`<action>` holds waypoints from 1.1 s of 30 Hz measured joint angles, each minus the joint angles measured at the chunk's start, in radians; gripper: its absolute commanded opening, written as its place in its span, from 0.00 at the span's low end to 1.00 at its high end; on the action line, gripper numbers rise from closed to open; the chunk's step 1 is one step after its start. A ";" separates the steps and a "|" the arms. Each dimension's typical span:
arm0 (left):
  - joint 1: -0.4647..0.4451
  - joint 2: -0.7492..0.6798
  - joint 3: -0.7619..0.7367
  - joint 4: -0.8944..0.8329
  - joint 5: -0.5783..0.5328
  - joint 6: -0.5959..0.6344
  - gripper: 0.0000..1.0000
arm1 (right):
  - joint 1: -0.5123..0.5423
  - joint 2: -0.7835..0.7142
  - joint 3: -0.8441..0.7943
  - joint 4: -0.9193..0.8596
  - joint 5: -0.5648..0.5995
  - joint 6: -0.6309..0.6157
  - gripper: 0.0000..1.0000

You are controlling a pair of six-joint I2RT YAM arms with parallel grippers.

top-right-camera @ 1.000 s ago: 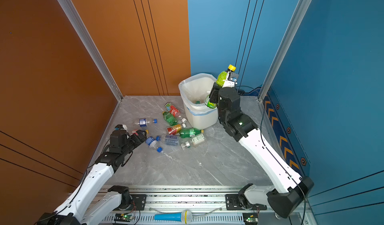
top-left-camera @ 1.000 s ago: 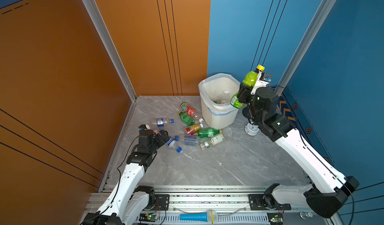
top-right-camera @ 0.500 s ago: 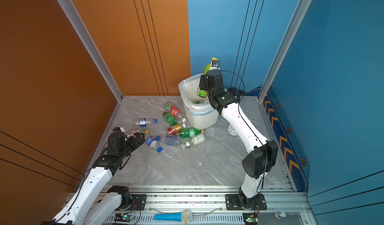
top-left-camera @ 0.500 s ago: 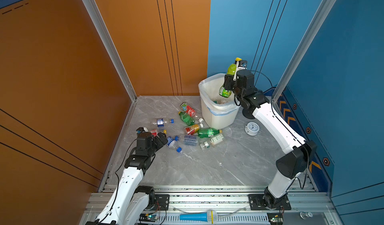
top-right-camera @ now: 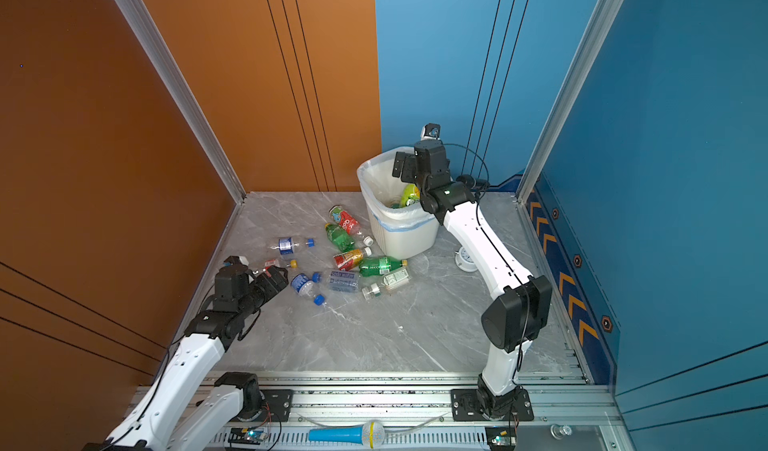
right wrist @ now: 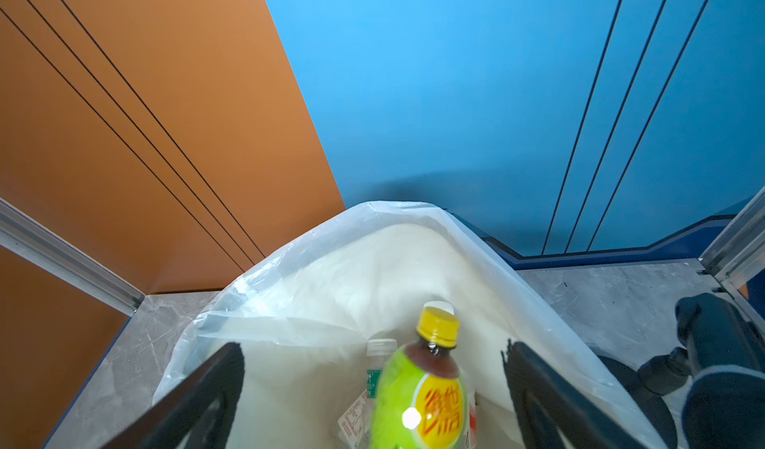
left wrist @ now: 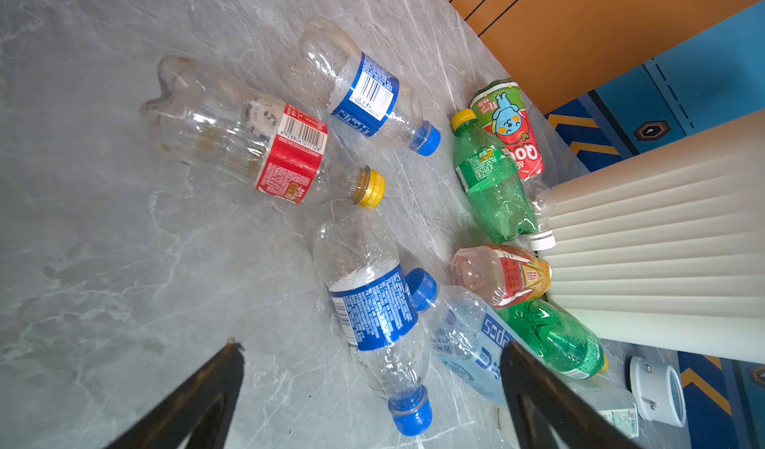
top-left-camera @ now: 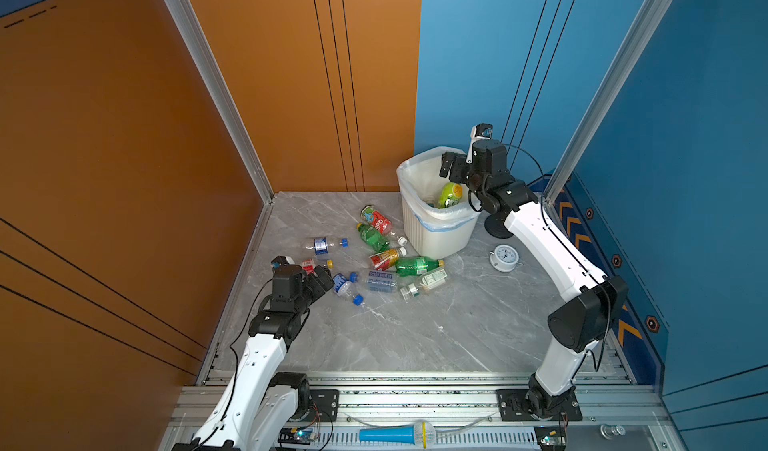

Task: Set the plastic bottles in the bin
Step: 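Withdraw the right gripper beside the bin while the left gripper grasps a clear bottle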

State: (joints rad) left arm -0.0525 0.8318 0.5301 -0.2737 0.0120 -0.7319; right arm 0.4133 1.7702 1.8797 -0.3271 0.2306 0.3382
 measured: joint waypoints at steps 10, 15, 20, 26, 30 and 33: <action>0.000 0.049 0.000 0.023 0.020 -0.015 0.98 | 0.000 -0.562 -0.672 0.131 -0.010 0.099 1.00; 0.000 0.072 0.000 0.032 0.032 -0.026 0.98 | -0.005 -0.749 -0.977 0.146 0.009 0.189 1.00; 0.000 0.085 0.000 0.040 0.043 -0.037 0.98 | -0.016 -0.745 -1.036 0.095 0.008 0.233 1.00; -0.010 0.150 0.003 0.086 0.061 -0.044 0.99 | -0.016 -0.730 -1.036 0.095 -0.003 0.270 1.00; -0.030 0.277 0.035 0.090 0.069 -0.044 0.99 | -0.016 -0.716 -1.036 0.094 -0.014 0.282 1.00; -0.036 0.364 0.070 0.089 0.071 -0.044 0.99 | -0.016 -0.718 -1.036 0.094 -0.015 0.289 1.00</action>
State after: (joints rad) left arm -0.0887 1.1961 0.5999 -0.1844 0.0834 -0.7757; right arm 0.3977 1.0527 0.8436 -0.2333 0.2157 0.6270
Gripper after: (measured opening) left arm 0.995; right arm 0.995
